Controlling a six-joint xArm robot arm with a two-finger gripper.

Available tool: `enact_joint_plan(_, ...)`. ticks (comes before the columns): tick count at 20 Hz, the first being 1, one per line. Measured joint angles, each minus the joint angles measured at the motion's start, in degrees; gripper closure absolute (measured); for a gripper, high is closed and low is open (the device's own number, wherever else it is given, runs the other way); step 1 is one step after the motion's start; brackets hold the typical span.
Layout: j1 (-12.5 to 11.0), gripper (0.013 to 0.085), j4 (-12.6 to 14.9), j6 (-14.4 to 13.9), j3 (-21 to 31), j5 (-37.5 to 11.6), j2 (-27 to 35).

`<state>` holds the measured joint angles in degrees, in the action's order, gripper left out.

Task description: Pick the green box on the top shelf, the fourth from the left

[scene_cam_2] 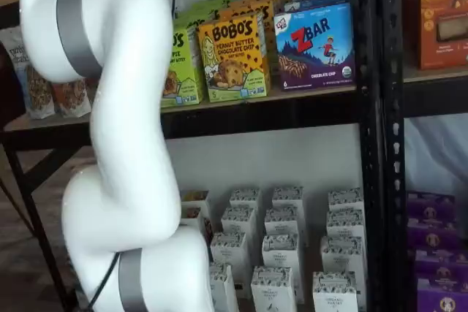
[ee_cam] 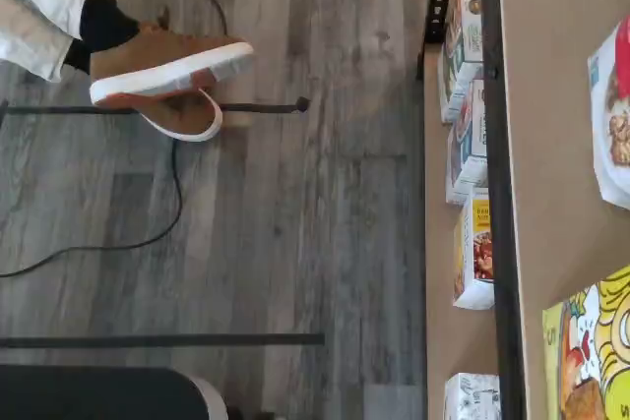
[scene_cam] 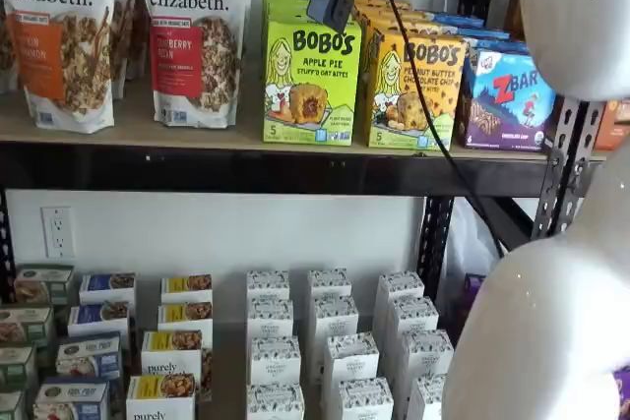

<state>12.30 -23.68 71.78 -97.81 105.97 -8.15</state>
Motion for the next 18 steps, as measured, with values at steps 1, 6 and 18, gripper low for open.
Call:
enact_joint_plan(1,-0.01,0.013,-0.16,0.05,0.55,-0.73,-0.4)
enact_joint_plan(6,0.15,0.013,-0.76,-0.23,1.85,-3.42,-2.03)
enact_joint_plan(18,2.99,0.013,3.06,-1.37,12.06,-21.77,-8.95)
